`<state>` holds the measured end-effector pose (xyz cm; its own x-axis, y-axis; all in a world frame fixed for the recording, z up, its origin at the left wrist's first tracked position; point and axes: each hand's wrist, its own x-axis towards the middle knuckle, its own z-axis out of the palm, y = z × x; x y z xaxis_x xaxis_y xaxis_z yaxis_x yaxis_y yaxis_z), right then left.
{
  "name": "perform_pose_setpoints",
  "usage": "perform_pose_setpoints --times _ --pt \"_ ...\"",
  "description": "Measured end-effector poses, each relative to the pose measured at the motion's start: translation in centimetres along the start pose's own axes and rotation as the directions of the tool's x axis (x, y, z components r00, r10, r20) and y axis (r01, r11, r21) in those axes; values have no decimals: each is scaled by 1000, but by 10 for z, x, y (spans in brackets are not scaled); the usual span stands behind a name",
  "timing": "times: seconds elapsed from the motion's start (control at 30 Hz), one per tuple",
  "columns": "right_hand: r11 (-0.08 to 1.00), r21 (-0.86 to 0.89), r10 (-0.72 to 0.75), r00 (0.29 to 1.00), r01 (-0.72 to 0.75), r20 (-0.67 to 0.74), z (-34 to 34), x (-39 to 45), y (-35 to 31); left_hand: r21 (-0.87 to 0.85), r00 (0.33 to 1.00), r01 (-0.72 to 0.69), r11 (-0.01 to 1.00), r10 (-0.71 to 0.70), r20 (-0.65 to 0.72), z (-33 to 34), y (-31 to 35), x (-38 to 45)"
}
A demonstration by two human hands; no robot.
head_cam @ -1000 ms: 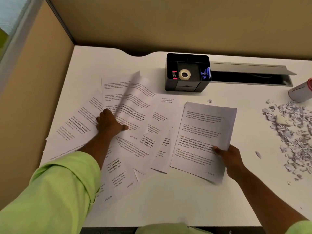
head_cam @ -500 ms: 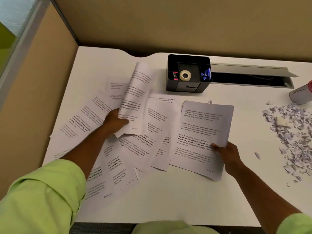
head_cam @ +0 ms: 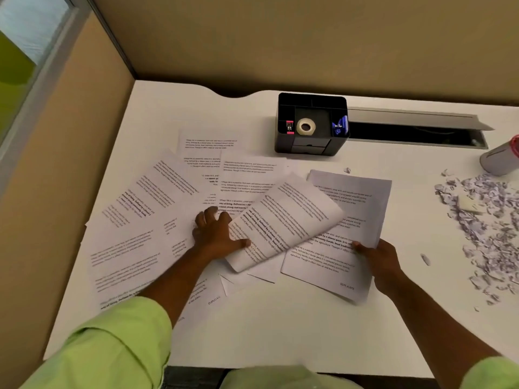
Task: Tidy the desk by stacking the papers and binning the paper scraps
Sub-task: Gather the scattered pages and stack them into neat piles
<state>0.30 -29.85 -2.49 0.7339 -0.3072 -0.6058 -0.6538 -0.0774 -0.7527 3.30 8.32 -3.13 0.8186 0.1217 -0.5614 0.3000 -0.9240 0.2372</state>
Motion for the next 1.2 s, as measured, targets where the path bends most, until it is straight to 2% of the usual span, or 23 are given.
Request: perform_pose_setpoints --times 0.17,0.27,0.33,0.5,0.73,0.83,0.97,1.1,1.2 --pt "1000 -2 7 1000 -7 -2 -3 1 2 42 992 78 996 -73 -104 4 10 10" --pt "1000 -8 14 1000 -14 -3 -3 2 2 -51 980 118 992 -124 -154 -1 17 14" --pt "1000 -8 15 1000 -15 1 -3 3 2 -126 977 124 984 -143 -155 -4 19 19" --pt "1000 -16 11 1000 -11 3 -2 4 3 -188 962 216 958 -242 -128 -15 20 28" --pt "1000 -25 10 1000 -9 12 -2 6 2 -301 952 190 935 -250 -175 -12 12 35" --pt "999 -32 9 1000 -9 16 -2 7 1 -357 933 250 900 -323 -161 -13 19 36" --pt "999 -33 9 1000 -9 16 -1 8 0 -275 925 324 905 -364 -108 -11 30 39" --pt "999 -40 6 1000 -5 24 -1 9 -2 -346 914 335 876 -391 -105 -5 32 46" --pt "999 -34 9 1000 -8 20 0 10 -4 -262 910 343 902 -388 -144 -7 31 43"
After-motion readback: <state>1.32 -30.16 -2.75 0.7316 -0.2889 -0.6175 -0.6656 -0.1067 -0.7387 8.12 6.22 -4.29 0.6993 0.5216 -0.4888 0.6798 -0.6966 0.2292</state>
